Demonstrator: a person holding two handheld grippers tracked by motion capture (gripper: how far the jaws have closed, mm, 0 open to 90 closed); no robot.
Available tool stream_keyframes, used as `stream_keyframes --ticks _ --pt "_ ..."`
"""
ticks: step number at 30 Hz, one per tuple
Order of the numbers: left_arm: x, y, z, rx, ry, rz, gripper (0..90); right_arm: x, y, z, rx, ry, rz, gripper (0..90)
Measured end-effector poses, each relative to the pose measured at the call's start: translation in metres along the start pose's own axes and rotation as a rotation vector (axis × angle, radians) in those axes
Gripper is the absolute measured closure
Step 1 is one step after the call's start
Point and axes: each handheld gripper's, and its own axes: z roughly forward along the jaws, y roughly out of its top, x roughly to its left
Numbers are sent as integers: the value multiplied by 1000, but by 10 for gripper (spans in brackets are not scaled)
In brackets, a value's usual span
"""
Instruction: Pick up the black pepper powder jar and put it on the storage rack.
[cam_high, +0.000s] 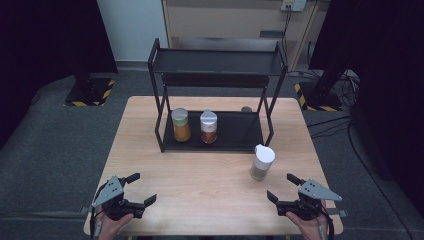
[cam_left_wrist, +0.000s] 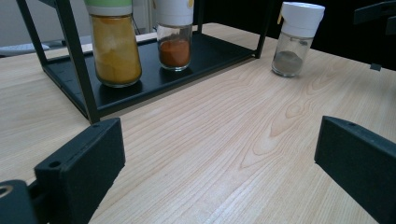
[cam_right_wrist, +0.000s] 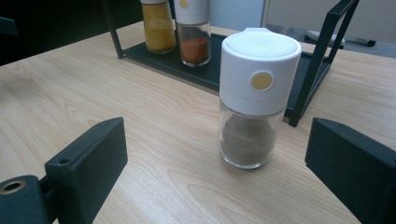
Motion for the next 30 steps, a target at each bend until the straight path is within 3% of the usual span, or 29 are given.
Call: stream_keyframes --ticks 19,30 --pt "-1 1 0 3 2 2 5 5 2 -8 -30 -26 19 53" --pt "0 0 0 5 6 -2 5 7 14 -18 -36 -48 30 25"
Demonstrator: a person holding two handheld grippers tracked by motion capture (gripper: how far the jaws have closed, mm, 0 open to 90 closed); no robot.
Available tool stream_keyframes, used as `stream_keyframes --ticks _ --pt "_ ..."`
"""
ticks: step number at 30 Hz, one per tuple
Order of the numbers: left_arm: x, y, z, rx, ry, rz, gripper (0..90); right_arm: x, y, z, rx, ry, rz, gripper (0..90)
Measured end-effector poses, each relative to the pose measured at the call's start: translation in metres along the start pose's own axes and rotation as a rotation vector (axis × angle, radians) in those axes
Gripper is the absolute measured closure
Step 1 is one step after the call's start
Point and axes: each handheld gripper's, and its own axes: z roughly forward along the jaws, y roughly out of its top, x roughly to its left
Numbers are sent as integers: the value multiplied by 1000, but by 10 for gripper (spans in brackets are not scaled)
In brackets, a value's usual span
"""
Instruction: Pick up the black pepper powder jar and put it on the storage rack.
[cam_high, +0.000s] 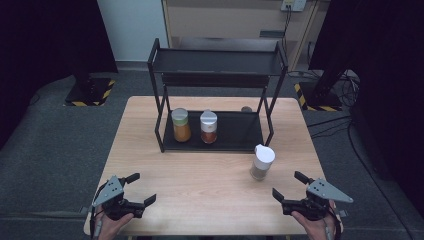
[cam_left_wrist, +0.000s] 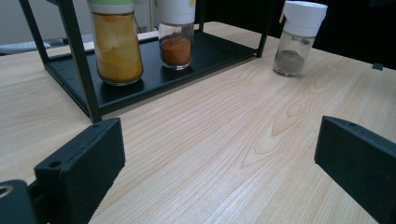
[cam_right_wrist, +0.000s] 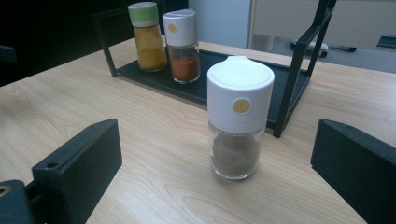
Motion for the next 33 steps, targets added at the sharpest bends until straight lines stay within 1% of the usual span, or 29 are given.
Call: stream_keyframes --ticks 10,16,18,23,29,33 --pt "0 0 0 0 2 -4 5 1 16 0 8 -16 12 26" --pt "0 0 0 -1 2 -7 5 2 28 7 28 -28 10 26" --pt "0 0 0 0 2 -8 6 1 32 11 36 -28 10 27" --pt "0 0 0 0 2 -8 5 -1 39 22 58 -20 -12 27" --pt "1 -1 0 0 2 -8 5 -7 44 38 79 -10 -28 32" --pt "1 0 0 -1 3 -8 5 -11 47 48 95 -6 -17 33"
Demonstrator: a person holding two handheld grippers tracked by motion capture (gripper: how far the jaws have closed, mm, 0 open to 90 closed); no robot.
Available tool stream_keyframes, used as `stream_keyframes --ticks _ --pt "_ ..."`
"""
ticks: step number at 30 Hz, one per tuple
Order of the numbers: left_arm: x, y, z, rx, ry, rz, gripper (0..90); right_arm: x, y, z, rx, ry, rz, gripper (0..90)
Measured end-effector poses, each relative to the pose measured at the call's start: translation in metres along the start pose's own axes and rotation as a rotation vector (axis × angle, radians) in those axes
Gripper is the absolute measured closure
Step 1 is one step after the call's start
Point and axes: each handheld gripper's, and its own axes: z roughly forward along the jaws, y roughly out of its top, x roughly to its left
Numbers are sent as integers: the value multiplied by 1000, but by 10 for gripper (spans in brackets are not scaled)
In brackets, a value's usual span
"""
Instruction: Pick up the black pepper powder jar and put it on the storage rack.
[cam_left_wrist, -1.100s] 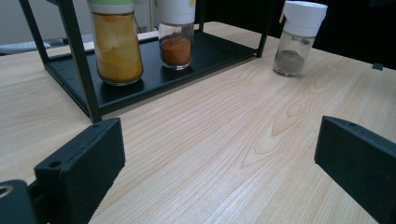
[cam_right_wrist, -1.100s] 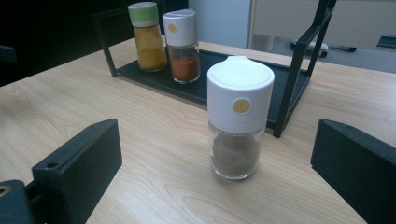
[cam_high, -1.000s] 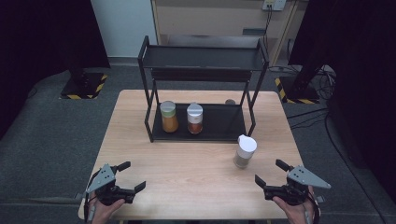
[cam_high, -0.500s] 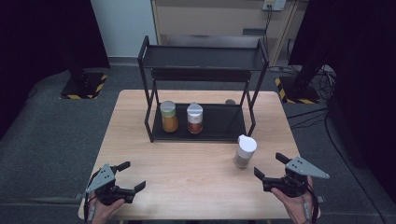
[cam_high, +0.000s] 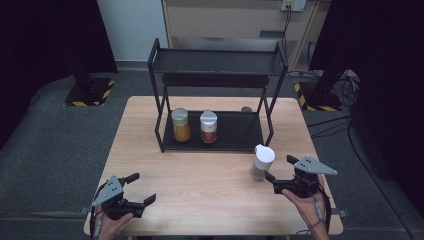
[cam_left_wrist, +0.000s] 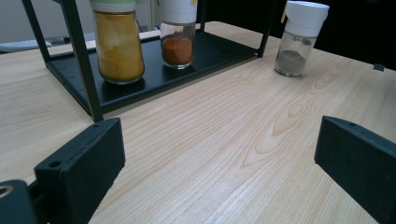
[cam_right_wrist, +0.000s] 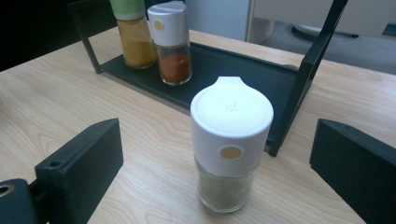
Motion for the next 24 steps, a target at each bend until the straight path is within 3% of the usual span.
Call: stream_keyframes --ticks 24 --pt "1 0 0 1 0 -4 6 -13 -2 56 59 -14 16 96"
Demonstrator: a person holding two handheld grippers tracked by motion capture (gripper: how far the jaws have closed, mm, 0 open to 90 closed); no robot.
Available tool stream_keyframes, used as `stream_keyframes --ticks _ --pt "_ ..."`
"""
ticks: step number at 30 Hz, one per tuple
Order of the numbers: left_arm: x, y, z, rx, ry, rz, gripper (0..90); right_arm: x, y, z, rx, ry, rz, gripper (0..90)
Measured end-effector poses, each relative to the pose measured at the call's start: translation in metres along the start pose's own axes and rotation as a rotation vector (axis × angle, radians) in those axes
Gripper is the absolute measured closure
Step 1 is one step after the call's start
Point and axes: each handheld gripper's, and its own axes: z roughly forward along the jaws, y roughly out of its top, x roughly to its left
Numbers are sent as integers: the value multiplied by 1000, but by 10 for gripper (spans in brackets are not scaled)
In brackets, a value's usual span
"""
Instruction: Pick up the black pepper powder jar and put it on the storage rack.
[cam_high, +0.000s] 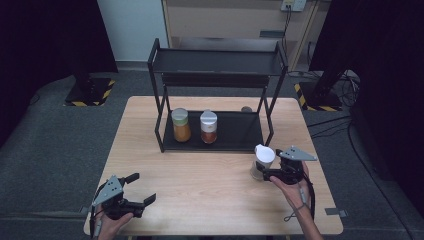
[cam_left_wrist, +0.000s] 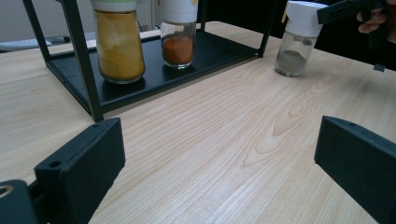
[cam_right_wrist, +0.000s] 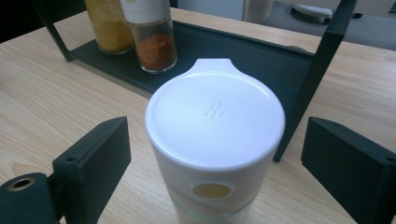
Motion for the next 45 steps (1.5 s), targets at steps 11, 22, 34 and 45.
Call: stream_keyframes --ticks 11,22,34,45 --pt "0 0 0 -1 1 0 6 4 -2 13 2 -5 -32 277" --pt "0 0 0 -1 1 2 6 8 -4 15 -5 -29 -36 311" --pt "0 0 0 0 0 2 7 8 2 8 -7 -29 -45 312" --pt "0 0 0 -1 -1 1 6 15 21 11 -2 19 -53 312"
